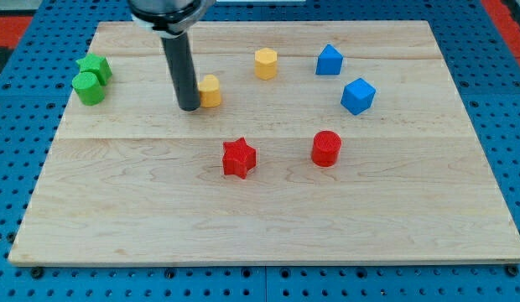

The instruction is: Slide the green circle closer to the red star

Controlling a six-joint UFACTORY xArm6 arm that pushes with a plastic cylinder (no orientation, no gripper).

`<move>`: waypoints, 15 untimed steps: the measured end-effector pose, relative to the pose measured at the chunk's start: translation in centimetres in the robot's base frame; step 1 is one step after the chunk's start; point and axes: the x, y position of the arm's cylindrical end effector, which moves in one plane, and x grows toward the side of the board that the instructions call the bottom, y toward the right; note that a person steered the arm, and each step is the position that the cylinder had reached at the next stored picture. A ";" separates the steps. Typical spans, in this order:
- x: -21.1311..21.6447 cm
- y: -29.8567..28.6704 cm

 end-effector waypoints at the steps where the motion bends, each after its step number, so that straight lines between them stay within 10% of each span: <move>1: -1.0 0.8; 3: 2.4 -0.2; 5: 2.9 -21.0; 8: -4.8 -20.9; 15: 2.8 -2.8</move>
